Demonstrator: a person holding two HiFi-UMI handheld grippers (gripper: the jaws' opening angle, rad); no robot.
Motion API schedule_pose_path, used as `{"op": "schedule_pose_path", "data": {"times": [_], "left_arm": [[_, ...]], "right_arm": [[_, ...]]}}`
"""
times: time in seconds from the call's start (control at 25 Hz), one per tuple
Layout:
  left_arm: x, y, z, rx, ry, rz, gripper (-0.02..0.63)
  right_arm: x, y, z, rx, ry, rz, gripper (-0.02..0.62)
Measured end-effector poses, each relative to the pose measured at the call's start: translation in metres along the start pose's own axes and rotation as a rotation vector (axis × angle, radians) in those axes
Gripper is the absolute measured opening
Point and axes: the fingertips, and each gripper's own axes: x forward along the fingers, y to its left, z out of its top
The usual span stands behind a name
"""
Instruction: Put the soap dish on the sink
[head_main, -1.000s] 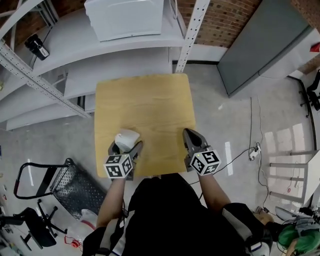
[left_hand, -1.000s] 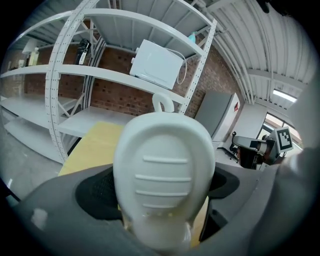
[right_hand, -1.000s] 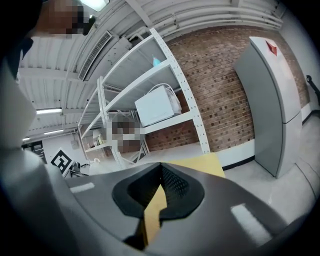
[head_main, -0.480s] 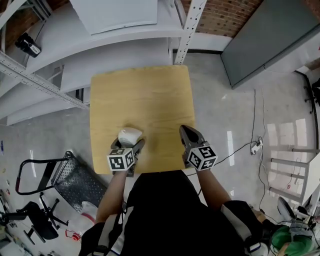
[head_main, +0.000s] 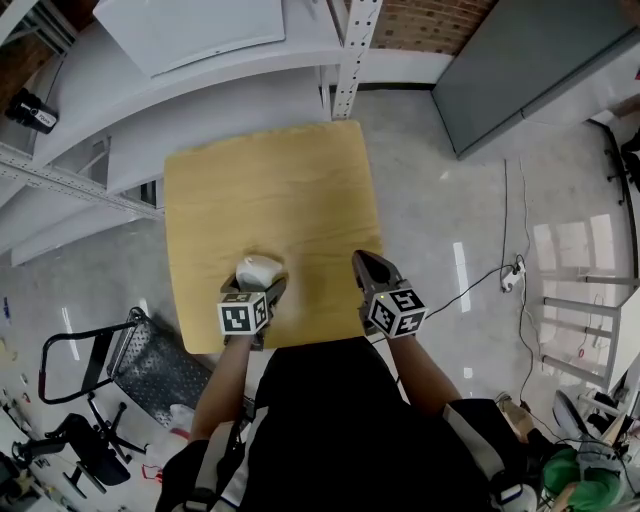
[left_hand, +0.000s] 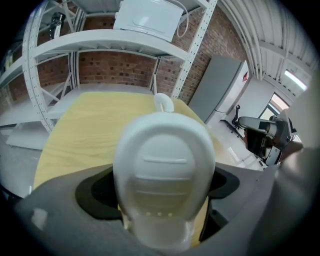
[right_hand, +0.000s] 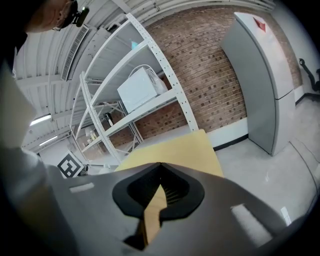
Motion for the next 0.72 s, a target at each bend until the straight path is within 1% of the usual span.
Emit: {"op": "schedule_pose_path", "data": {"times": [0.28,0.48,0.72], "left_arm": [[0.023,-0.010,-0.013,0.041,0.104,0.007,0.488],[0.035,-0.013,-0.020,0.107,0.172,0.027,0.488],[0.047,-0.017,-0.038,0.150,0.245,0.026,0.488]], "right_arm": [[-0.004,-0.007,-0.005,-0.009,0.029,-0.011,0.006],[-0.005,-0.006,-0.005,-0.021,0.036,-0.008,0.006],[-0.011,-0.009,0.001,-0.025,0.027,-0.023,0.006]]}}
